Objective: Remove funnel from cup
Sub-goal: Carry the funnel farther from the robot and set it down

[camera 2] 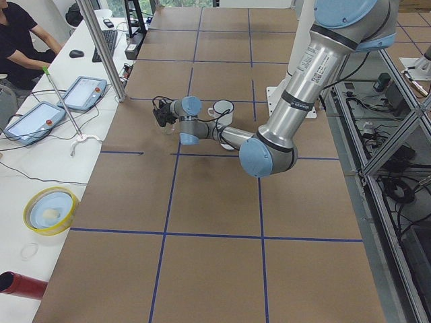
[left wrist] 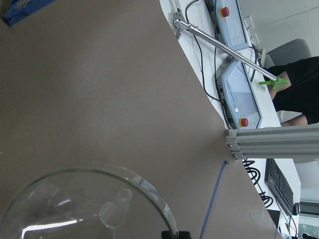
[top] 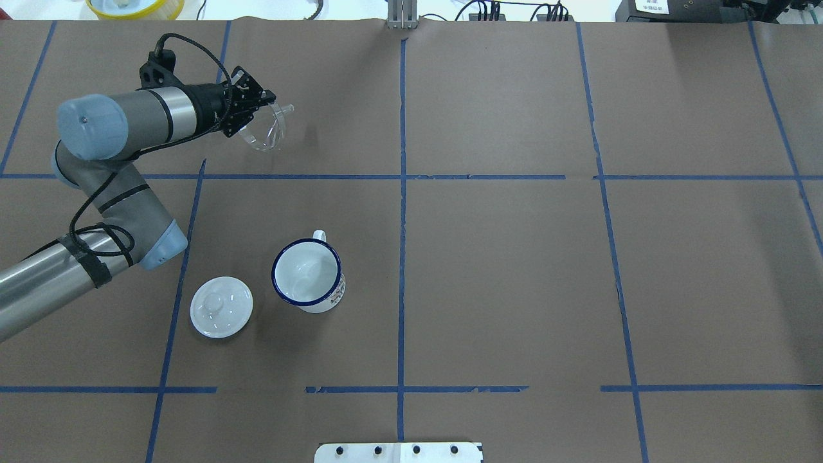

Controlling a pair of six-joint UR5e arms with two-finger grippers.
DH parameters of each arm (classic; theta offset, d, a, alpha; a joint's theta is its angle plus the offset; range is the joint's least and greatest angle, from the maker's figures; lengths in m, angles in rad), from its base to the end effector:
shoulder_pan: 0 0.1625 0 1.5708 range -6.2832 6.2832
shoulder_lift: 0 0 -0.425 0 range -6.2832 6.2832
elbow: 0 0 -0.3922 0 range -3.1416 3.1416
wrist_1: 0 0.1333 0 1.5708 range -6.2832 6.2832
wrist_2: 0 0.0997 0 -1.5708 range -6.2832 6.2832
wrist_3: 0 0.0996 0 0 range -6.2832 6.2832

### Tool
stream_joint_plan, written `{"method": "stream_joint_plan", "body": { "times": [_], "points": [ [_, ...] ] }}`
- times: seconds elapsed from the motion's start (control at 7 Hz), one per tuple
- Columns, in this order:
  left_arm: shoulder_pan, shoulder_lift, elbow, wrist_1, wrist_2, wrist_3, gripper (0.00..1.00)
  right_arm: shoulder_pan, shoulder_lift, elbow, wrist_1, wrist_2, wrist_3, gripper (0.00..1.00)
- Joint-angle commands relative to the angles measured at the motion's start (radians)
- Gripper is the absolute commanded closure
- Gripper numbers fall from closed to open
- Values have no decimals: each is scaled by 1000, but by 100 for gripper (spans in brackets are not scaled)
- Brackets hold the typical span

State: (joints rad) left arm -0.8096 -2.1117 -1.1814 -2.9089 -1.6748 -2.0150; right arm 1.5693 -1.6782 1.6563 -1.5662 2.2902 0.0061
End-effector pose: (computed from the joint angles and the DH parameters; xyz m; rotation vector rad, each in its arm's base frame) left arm 0.4030 -0.6013 0.3763 0.1968 1.5495 -0.9266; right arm 0.0670 -0.4450 0.6703 -0.0193 -0.7193 0.0106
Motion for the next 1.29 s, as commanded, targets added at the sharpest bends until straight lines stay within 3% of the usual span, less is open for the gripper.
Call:
{"method": "stream_joint_plan", "body": {
  "times": [0.0,0.29,0.43,0.57,0.86,1.14],
  "points": [
    [6,-42,69,-21,26,-16,100,0,0,-1,0,0,0,0],
    [38,-41,74,-21,26,-16,100,0,0,0,0,0,0,0],
    [43,-41,75,-21,24,-16,88,0,0,0,0,0,0,0],
    [43,-39,75,-21,20,-16,3,0,0,0,0,0,0,0],
    [38,-33,57,-16,12,-7,0,0,0,0,0,0,0,0],
    [33,66,-103,55,-112,1,0,0,0,0,0,0,0,0]
  ]
}}
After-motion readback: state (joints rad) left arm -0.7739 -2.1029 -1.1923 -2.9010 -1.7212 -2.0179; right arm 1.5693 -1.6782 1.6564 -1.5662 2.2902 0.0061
